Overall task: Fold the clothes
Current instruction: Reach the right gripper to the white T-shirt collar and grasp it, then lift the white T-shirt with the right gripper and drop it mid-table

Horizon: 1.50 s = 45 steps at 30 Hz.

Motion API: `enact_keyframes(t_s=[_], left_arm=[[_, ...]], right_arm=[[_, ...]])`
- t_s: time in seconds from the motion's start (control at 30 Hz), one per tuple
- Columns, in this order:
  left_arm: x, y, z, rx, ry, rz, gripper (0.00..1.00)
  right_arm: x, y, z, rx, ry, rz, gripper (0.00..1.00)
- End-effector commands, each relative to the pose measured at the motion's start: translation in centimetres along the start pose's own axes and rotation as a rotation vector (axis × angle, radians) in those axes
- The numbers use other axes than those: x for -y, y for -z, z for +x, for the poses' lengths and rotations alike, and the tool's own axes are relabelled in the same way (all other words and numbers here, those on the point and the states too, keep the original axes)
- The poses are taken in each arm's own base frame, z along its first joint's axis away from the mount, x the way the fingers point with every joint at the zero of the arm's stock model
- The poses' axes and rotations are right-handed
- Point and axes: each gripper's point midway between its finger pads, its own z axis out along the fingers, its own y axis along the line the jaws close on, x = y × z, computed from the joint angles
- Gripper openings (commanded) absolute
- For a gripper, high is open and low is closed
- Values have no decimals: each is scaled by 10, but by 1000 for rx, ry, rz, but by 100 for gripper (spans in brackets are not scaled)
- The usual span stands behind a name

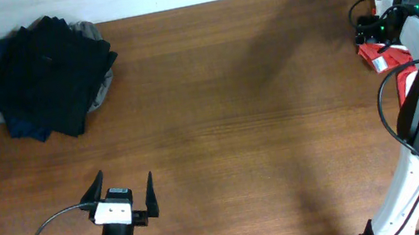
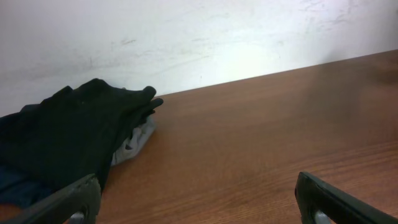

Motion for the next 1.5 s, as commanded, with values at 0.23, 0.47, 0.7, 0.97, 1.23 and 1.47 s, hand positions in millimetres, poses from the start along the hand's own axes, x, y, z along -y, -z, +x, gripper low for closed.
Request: enact_keyframes(t_s=[0.23,0.47,0.7,0.97,1.23,1.47], left_arm=[[1,0,1,1,-16,4,99],[1,0,1,1,-16,4,99],[1,0,1,1,-16,4,99],[1,0,1,1,-16,4,99],[1,0,1,1,-16,4,99],[1,0,1,1,-16,4,99]], right_arm=[[13,-23,14,-45,-74,142,94],[14,-23,9,-28,-74,143,69],[14,-19,7,-26,-75,143,63],[15,2,-8,18,-114,145,60],[15,15,-16,43,-138,142,57],[15,26,-24,67,-139,139,62]])
